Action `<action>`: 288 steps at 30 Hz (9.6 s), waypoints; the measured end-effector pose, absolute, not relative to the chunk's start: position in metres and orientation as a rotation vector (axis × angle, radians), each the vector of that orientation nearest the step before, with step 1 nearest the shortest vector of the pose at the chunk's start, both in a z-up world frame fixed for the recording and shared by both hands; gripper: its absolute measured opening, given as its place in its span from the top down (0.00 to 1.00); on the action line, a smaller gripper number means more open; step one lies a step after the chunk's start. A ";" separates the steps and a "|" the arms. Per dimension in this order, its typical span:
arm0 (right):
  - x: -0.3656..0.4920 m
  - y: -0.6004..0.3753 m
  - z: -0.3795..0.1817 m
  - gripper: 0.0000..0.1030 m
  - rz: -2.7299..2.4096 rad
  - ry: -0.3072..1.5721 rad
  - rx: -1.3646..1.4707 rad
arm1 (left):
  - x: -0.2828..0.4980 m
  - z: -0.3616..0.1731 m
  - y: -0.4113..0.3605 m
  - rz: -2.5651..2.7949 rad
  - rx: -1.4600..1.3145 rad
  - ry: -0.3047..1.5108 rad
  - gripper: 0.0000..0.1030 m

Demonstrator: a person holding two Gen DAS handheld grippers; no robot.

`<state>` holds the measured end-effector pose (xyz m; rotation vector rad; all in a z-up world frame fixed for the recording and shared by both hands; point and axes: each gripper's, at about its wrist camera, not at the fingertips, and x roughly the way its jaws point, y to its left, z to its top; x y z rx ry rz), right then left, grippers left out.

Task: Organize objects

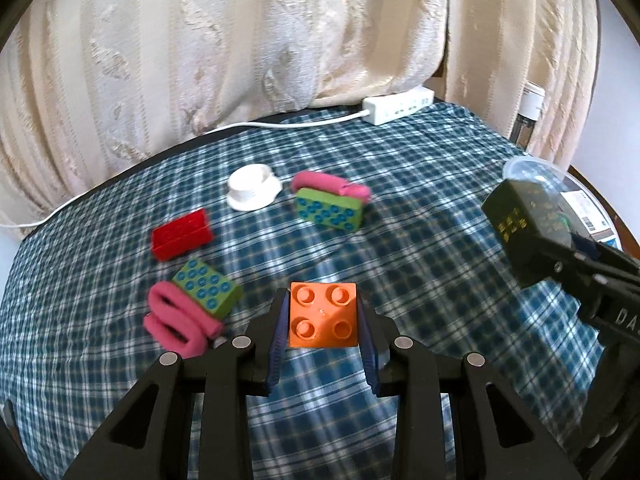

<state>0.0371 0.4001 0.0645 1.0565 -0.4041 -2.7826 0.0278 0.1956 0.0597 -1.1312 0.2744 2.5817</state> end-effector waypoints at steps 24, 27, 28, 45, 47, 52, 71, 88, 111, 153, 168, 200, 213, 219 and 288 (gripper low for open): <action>0.070 0.540 0.077 0.31 -3.156 -0.545 1.034 | 0.019 0.066 0.286 2.387 -1.092 0.329 0.68; 0.070 0.551 0.075 0.31 -3.186 -0.539 1.054 | 0.015 0.066 0.297 2.360 -1.088 0.329 0.68; 0.071 0.554 0.075 0.31 -3.193 -0.538 1.060 | 0.014 0.067 0.303 2.345 -1.087 0.328 0.68; 0.067 0.582 0.063 0.31 -3.220 -0.562 1.137 | -0.012 0.070 0.381 2.165 -1.011 0.310 0.68; 0.066 0.583 0.062 0.31 -3.217 -0.565 1.141 | -0.013 0.069 0.389 2.149 -1.004 0.314 0.68; 0.064 0.586 0.060 0.31 -3.209 -0.575 1.149 | -0.017 0.065 0.408 2.112 -0.998 0.321 0.68; 0.059 0.584 0.058 0.30 -3.191 -0.600 1.148 | -0.029 0.059 0.400 2.128 -1.021 0.253 0.41; 0.066 0.580 0.067 0.27 -3.223 -0.630 1.102 | -0.019 0.061 0.356 2.225 -1.054 0.206 0.38; 0.069 0.525 0.095 0.27 -3.251 -0.555 0.971 | -0.007 0.075 0.281 2.335 -1.039 0.158 0.34; 0.019 0.354 0.076 0.27 -2.861 -0.292 1.119 | -0.026 0.038 0.074 2.653 -1.234 -0.065 0.34; 0.014 0.329 0.061 0.27 -2.798 -0.289 1.172 | -0.028 0.021 0.075 2.662 -1.299 -0.006 0.34; 0.005 0.298 0.053 0.27 -2.666 -0.224 1.199 | -0.023 0.021 0.053 2.693 -1.365 -0.052 0.30; -0.006 0.278 0.047 0.27 -2.588 -0.181 1.218 | -0.029 0.013 0.051 2.671 -1.349 -0.066 0.49; -0.017 0.267 0.047 0.27 -2.522 -0.174 1.215 | -0.018 0.029 0.044 2.745 -1.262 -0.069 0.50; -0.006 0.218 0.040 0.68 -2.424 0.007 1.152 | -0.007 0.034 0.034 2.810 -1.240 -0.076 0.49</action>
